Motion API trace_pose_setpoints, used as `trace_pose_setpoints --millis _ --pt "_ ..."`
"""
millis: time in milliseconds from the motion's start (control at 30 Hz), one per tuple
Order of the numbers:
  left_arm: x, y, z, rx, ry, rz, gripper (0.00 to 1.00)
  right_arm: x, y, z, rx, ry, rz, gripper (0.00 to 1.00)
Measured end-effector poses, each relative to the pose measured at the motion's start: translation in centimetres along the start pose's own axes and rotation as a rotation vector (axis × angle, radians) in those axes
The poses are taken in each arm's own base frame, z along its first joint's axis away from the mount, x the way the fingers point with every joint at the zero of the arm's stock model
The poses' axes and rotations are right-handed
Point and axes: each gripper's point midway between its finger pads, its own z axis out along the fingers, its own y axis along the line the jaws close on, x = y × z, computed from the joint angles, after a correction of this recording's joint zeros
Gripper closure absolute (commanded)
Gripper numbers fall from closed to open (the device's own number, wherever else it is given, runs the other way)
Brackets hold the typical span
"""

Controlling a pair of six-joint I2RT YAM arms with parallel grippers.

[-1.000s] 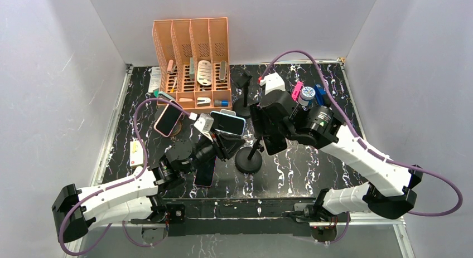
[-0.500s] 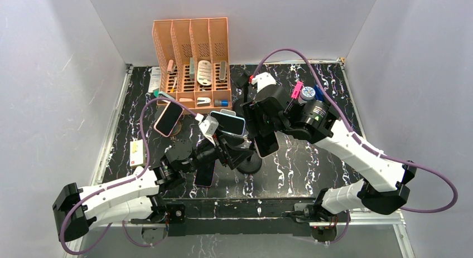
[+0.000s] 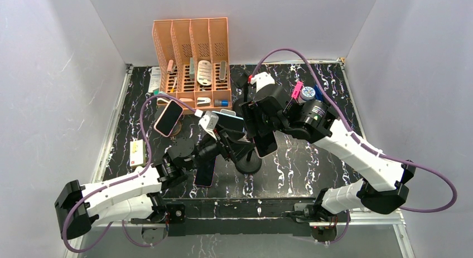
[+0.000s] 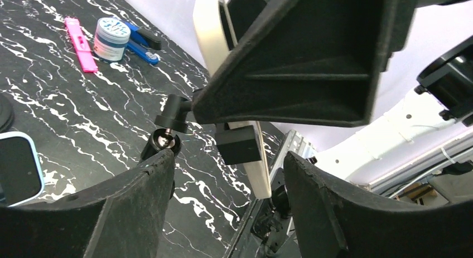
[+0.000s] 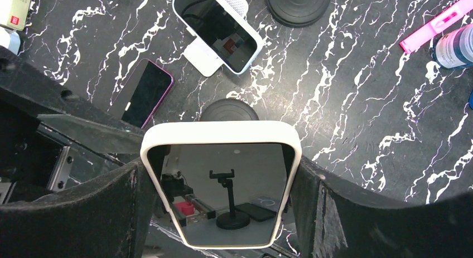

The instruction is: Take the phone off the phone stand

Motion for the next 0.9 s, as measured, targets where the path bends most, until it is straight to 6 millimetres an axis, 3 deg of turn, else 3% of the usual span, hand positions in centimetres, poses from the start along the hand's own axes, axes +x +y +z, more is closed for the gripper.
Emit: trace_pose_setpoints --millis 267,467,600,733,867,900 --pt "0.9 1.1 0.7 -0.046 0.017 -0.003 0.44 0.0 0.1 0.0 -0.004 0.0 0.0 0.99" --pt "0.4 1.1 0.9 -0.052 -0.001 -0.008 0.47 -0.1 0.2 0.0 -0.007 -0.003 0.003 0.99" --pt "0.1 0.9 1.0 -0.047 -0.013 -0.018 0.54 -0.1 0.3 0.1 -0.013 -0.002 0.006 0.99" --pt "-0.1 0.6 1.2 -0.035 -0.022 -0.029 0.66 -0.2 0.4 0.2 -0.014 -0.005 0.008 0.99" --pt "-0.2 0.2 1.2 -0.015 -0.023 -0.044 0.86 -0.3 0.4 0.2 -0.013 -0.006 0.01 0.99" --pt "-0.1 0.2 1.2 -0.016 -0.022 -0.048 0.93 -0.2 0.4 0.2 -0.012 -0.006 0.011 0.91"
